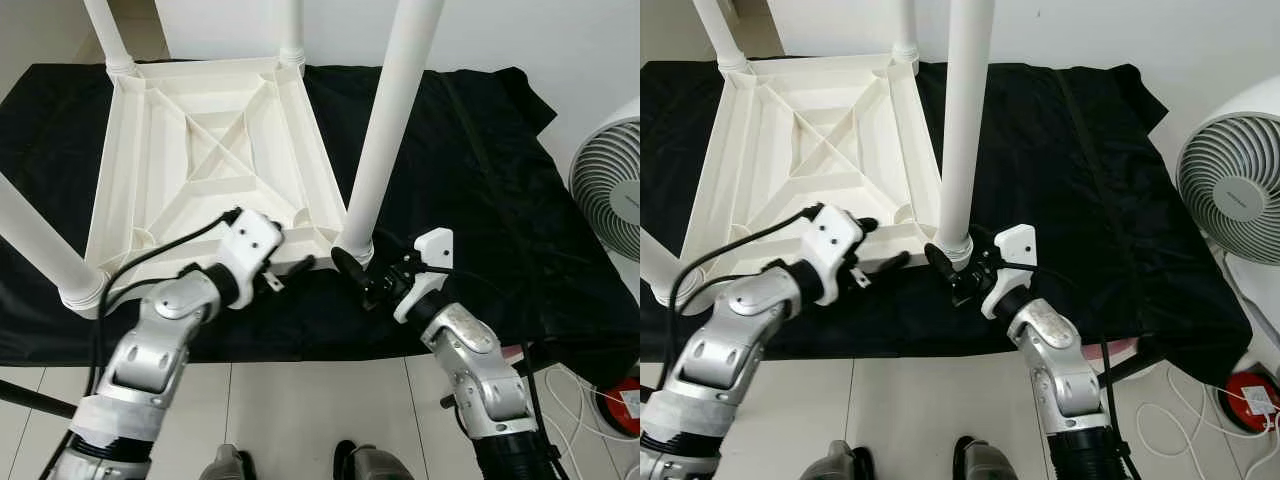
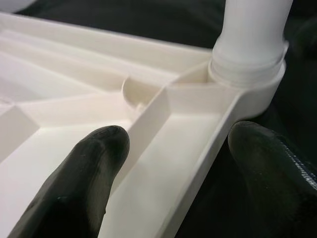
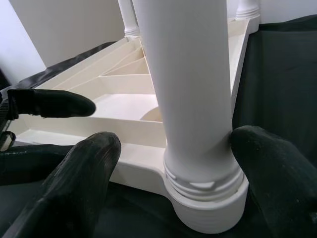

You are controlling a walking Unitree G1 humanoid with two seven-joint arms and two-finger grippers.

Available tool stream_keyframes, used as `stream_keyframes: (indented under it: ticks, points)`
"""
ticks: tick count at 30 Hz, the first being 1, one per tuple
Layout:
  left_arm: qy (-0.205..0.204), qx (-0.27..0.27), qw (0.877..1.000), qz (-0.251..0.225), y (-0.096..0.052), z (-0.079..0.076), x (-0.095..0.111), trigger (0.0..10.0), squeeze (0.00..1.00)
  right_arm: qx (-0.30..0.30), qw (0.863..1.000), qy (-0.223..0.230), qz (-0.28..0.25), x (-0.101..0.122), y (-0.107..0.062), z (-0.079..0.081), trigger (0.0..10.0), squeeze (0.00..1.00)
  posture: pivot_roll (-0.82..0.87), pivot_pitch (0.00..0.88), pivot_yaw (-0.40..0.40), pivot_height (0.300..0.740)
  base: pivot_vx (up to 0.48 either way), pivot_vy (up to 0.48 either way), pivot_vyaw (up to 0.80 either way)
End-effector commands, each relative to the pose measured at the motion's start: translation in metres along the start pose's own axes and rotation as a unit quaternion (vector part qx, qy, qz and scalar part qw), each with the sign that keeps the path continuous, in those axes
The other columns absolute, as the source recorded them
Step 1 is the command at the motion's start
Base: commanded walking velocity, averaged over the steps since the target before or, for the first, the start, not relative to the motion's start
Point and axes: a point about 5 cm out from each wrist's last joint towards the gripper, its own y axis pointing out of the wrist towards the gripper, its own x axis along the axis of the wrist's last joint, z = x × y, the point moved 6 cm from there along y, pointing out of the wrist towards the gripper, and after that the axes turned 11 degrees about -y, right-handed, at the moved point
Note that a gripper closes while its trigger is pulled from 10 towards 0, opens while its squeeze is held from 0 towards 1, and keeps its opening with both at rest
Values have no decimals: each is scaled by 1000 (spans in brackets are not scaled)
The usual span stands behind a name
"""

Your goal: Building children table

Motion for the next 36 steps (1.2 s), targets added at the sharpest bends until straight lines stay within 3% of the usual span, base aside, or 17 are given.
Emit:
stream_keyframes:
  ticks: [1, 6, 14, 26, 27, 30, 31, 32, 36]
  points:
    - [10, -21, 1000, 16, -3, -3, -8, 10000, 0, -4, 1000, 5, 2, 0, -5, -4, 10000, 0, -106, 141, 31, 740, 0, 0, 0]
    - [13, -53, 998, 37, -14, -1, -18, 10000, 0, -17, 1000, 3, 6, -1, -11, -18, 10000, 0, -109, 147, 34, 740, 0, 0, 0]
    - [34, -59, 996, 53, -17, 9, -25, 10000, 0, -17, 1000, -7, 19, -4, -20, -17, 10000, 0, -108, 151, 31, 740, 0, 0, 0]
    - [50, -49, 994, 86, -9, 24, -39, 10000, 0, -22, 999, -9, 24, -4, -23, -19, 10000, 0, -127, 141, 53, 740, 0, 0, 0]
    - [53, -60, 993, 90, -8, 23, -40, 8078, 0, -25, 999, -10, 25, -5, -23, -20, 10000, 0, -128, 138, 58, 740, 0, 0, 0]
    - [55, -71, 992, 92, -7, 21, -41, 8078, 0, -27, 999, -10, 26, -5, -24, -21, 10000, 0, -128, 138, 58, 740, 0, 0, 0]
    - [69, -81, 989, 99, -6, 19, -44, 7255, 0, -35, 999, -12, 26, -6, -25, -24, 10000, 0, -127, 137, 61, 740, 0, 0, 0]
    - [77, -100, 987, 102, -6, 14, -45, 4196, 0, -42, 999, -14, 27, -6, -25, -26, 10000, 0, -126, 134, 65, 740, 0, 0, 0]
    - [84, -121, 984, 103, -5, 8, -45, 4235, 0, -51, 998, -15, 26, -6, -25, -29, 10000, 0, -124, 142, 73, 740, 0, 0, 0]
